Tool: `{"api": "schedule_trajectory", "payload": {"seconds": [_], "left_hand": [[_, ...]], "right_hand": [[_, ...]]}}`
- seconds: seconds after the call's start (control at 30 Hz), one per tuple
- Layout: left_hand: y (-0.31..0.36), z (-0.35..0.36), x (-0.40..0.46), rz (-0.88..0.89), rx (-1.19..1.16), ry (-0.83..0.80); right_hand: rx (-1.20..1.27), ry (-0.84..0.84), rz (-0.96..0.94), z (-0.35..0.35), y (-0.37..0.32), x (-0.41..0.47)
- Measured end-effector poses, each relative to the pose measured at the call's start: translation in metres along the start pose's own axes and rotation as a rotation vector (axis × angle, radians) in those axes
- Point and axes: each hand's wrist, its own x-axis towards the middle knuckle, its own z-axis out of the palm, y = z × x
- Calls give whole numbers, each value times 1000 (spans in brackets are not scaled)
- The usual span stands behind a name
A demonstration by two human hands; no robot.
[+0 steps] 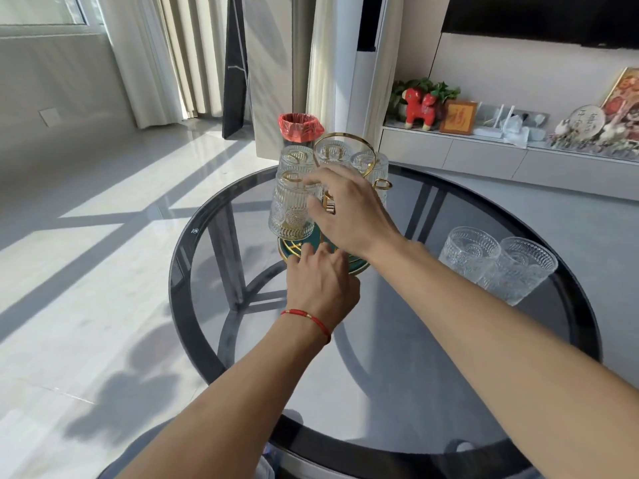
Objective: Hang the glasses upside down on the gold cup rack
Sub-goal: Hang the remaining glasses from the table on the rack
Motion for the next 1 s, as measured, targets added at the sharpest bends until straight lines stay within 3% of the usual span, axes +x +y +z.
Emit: {"api": "schedule_trajectory", "payload": {"seconds": [0.17,0.27,0.37,0.4,0.53,0.63,0.77,1.0], "left_hand": [[4,1,-4,96,-141,-24],[14,-8,-8,48,-571,-156],[18,-16,-5,-241,-1111,-304],[18,-16,-5,-243,-1157,-305],[23,-11,-15,-118,-943,-253],[30,-5,-15,-268,-1281,-377],[43,1,-14,-267,-1351,-388],[62,11,-18,-251,-1361,-453]], "right_hand": [[9,199,-12,-31,33,-55],[-48,289,53,-48,66,-113],[-184,278,137,-65,100,-158],[-187,292,186,-72,110,-164],[-173,476,370,-87,134,-175],[8,573,612,-80,150,-188],[308,481,891,-65,178,-191],[373,379,1023,-59,214,-196]]}}
